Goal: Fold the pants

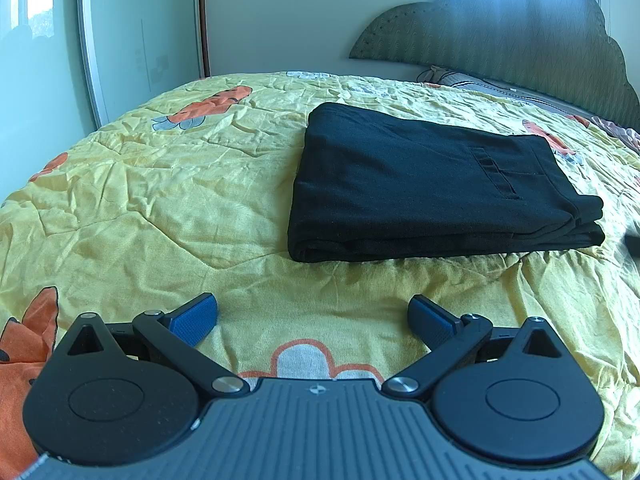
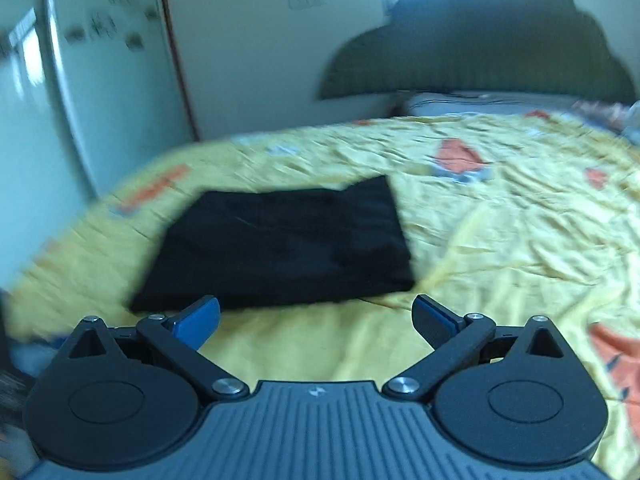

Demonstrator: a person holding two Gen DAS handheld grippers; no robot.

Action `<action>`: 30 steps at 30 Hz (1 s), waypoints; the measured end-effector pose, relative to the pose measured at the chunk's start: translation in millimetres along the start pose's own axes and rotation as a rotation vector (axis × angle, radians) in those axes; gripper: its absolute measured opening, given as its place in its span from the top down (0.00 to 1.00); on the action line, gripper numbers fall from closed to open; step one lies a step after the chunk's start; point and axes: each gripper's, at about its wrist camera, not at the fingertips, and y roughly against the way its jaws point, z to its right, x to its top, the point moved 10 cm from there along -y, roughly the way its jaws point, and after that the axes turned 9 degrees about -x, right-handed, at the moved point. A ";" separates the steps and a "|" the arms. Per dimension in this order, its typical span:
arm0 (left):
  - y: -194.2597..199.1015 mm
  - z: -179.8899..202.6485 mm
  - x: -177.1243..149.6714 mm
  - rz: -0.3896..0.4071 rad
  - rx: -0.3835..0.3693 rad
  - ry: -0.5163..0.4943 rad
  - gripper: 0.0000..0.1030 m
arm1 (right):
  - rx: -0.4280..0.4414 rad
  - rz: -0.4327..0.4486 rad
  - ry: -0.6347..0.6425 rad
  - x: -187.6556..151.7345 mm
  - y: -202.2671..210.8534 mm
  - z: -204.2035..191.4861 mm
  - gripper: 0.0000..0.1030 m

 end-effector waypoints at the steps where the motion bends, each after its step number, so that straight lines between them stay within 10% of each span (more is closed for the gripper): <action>1: -0.1 0.3 0.2 0.000 0.000 0.000 0.00 | -0.026 -0.010 0.027 -8.3 -7.1 0.1 0.00; 30: 4.4 3.1 -3.6 -0.022 -0.012 -0.013 0.00 | -0.021 -0.081 0.099 -39.8 -41.7 -14.1 0.00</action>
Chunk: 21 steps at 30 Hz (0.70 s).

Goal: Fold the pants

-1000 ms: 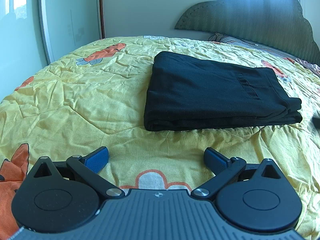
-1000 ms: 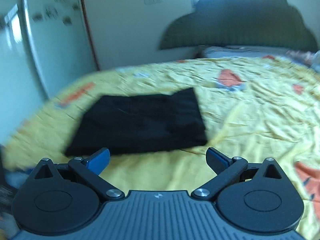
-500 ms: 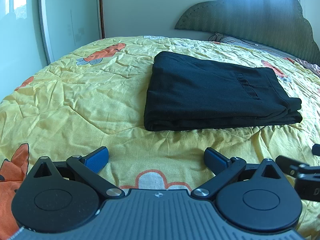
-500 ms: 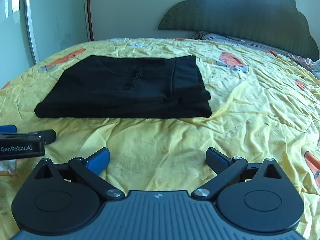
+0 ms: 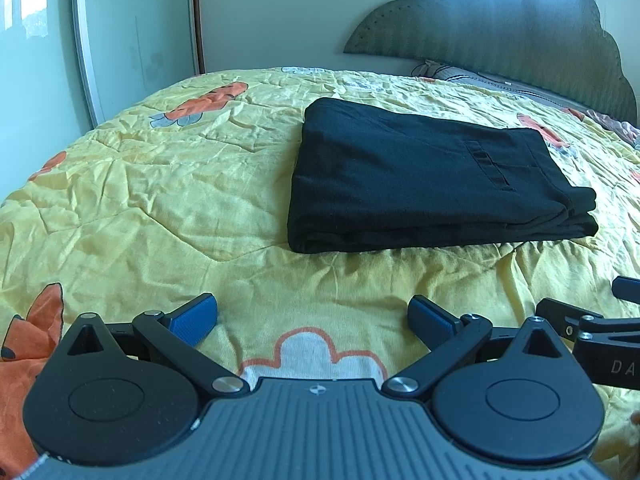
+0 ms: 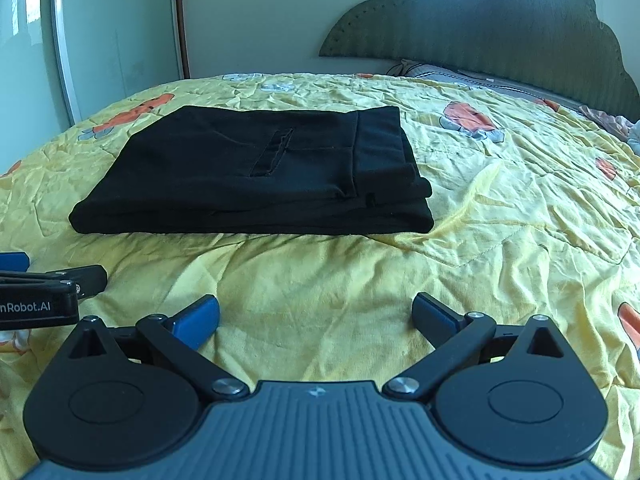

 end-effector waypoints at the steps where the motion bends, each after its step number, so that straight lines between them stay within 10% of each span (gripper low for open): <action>1: 0.1 0.2 -0.1 -0.001 0.000 0.003 0.00 | 0.000 0.000 0.000 0.0 0.0 0.1 0.00; 21: 1.3 -0.3 -1.8 0.010 -0.025 -0.006 0.00 | -0.001 0.001 0.003 -2.2 2.6 -1.0 0.00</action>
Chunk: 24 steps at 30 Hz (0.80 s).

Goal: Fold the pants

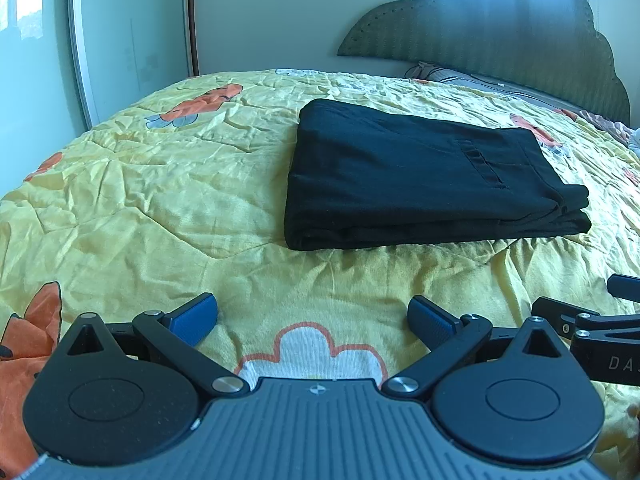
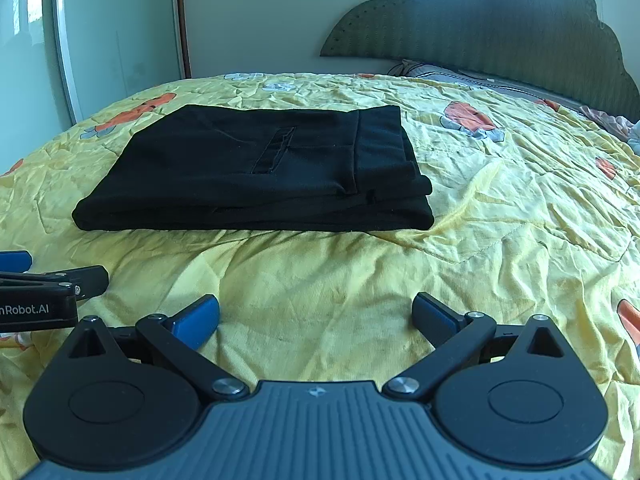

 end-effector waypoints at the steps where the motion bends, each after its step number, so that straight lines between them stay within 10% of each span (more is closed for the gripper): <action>1: -0.1 -0.1 0.0 0.000 0.000 0.000 0.00 | 0.000 0.000 0.000 0.0 0.1 -0.1 0.00; 24: 0.1 -0.1 0.7 0.005 0.005 0.002 0.00 | 0.000 0.000 0.000 -0.2 0.7 0.1 0.00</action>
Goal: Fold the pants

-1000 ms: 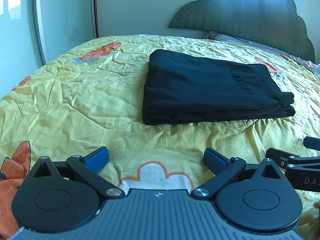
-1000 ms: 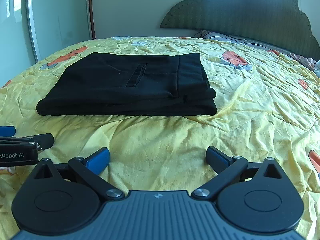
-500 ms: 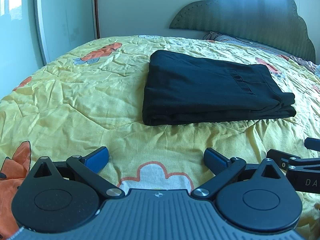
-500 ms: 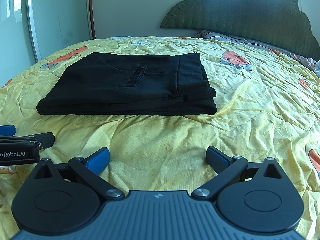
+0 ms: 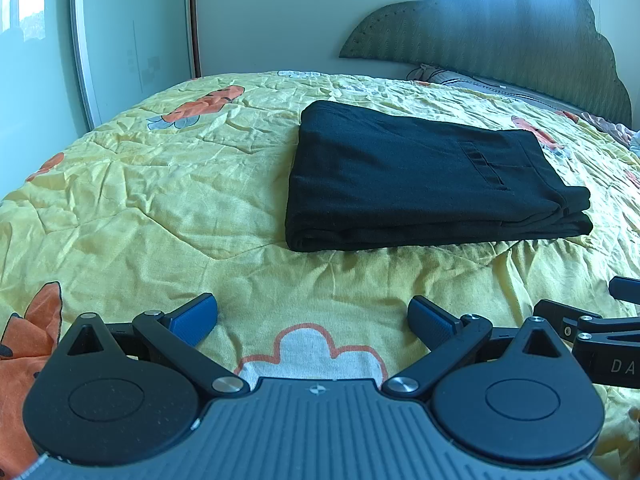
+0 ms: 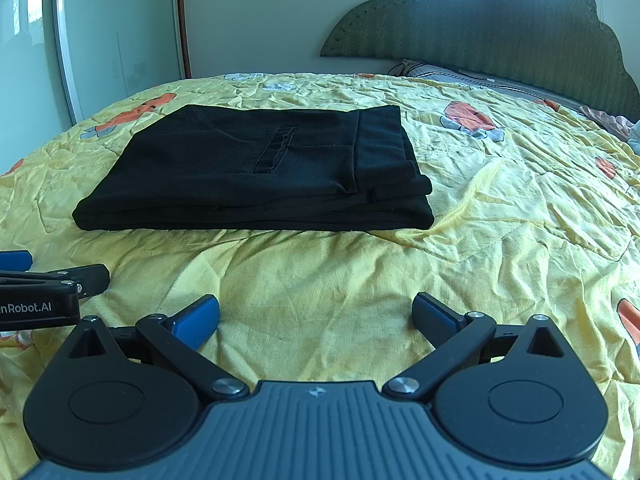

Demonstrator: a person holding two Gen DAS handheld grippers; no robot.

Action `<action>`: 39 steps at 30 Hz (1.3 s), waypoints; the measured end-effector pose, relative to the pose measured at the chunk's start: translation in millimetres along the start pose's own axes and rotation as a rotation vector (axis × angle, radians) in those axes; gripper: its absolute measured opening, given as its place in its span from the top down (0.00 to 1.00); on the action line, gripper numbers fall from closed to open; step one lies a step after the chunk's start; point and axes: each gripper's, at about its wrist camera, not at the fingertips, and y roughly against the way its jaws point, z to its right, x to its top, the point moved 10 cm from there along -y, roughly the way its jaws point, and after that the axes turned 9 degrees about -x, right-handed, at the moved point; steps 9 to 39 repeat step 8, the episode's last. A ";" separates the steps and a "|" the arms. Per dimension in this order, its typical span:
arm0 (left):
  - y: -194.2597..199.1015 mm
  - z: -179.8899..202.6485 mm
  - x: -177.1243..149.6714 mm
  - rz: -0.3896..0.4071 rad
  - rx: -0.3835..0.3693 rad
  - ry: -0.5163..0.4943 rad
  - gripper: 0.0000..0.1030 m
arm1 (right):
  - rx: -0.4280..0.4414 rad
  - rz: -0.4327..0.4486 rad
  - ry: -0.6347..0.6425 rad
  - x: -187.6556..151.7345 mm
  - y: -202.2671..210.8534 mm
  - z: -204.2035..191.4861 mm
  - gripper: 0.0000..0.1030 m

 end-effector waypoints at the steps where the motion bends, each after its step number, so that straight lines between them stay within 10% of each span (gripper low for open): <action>1: 0.3 0.0 -0.2 0.000 0.000 0.000 0.00 | 0.000 0.000 0.000 0.0 0.1 -0.1 0.00; 39: 0.5 0.4 0.0 0.001 0.000 0.001 0.00 | 0.000 0.000 0.000 0.0 0.1 0.0 0.00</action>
